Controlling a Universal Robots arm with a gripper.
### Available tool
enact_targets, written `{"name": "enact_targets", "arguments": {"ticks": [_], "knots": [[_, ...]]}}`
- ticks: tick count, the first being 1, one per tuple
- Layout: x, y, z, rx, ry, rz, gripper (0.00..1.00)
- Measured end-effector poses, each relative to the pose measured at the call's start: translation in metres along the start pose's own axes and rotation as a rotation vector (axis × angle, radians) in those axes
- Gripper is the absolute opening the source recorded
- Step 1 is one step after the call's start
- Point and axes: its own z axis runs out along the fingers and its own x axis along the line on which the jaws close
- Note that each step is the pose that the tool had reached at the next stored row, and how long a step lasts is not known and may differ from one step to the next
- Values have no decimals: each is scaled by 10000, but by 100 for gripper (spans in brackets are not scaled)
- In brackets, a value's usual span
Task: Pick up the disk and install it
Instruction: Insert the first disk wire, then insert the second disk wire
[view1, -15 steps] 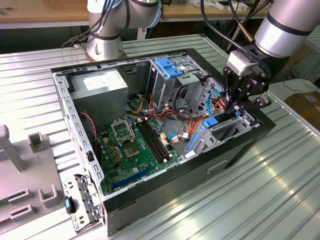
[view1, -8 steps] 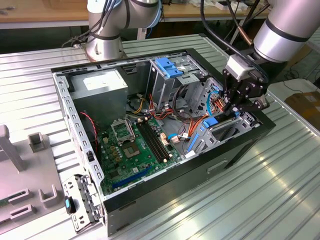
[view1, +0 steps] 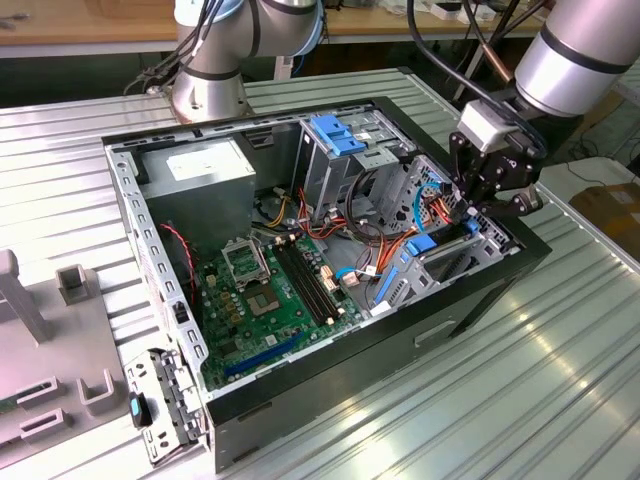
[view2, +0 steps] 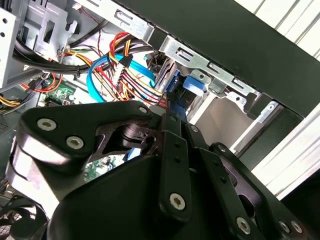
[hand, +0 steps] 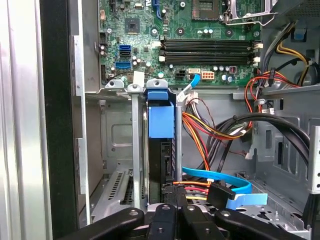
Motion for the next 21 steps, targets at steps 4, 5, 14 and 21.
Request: {"name": "enact_targets", "arguments": {"ticks": [4,5,14,21], "knots": [[0,0,0,0,-1,0,11],[0,0,-1,0,1,0,11],[-13,-15,-260,-197,-2,10,11],[-290,-22,-411,-670,5,34,11]]}}
